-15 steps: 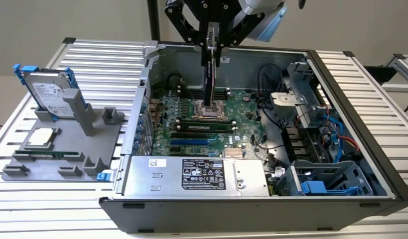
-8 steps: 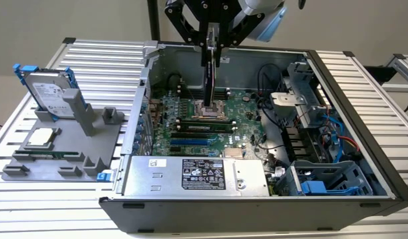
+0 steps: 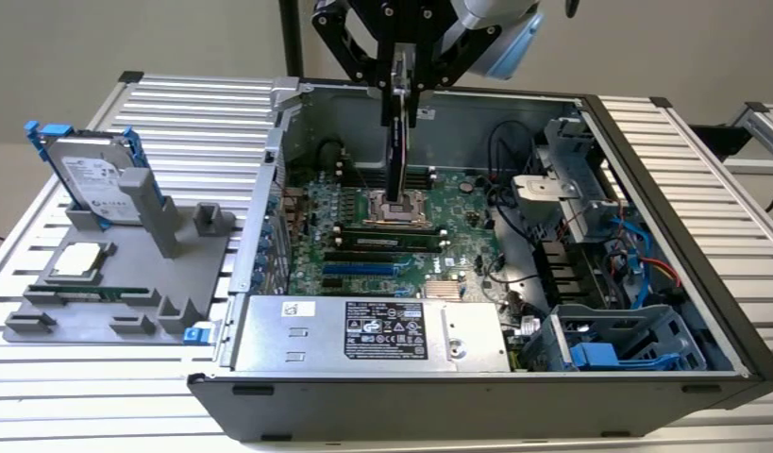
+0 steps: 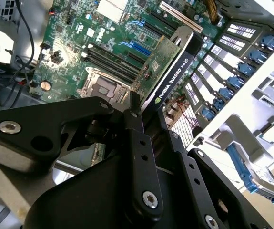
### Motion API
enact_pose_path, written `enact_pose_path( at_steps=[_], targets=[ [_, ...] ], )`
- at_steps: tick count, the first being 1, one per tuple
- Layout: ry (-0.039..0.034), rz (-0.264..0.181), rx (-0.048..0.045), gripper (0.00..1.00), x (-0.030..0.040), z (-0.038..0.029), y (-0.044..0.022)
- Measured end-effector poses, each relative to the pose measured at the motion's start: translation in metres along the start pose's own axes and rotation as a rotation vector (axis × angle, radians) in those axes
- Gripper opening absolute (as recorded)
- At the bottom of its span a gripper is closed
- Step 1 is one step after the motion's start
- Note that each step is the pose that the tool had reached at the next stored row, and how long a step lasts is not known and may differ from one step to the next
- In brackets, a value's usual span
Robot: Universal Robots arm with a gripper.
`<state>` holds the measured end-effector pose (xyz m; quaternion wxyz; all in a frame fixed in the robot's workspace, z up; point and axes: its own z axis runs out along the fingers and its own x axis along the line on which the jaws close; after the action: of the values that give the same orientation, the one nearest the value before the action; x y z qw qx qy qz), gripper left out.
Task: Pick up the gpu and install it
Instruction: 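Pick up the gpu and move the gpu toward the slot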
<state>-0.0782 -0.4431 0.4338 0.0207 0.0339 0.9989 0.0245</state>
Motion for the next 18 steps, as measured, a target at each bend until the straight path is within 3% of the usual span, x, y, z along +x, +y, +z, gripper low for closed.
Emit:
enact_pose_path(
  at_steps=[12,18],
  targets=[
    [0.0,0.0,0.0,0.0,-0.0152,0.0006,0.001],
    [0.0,0.0,0.0001,0.0,-0.0161,0.0007,0.0011]
  ],
)
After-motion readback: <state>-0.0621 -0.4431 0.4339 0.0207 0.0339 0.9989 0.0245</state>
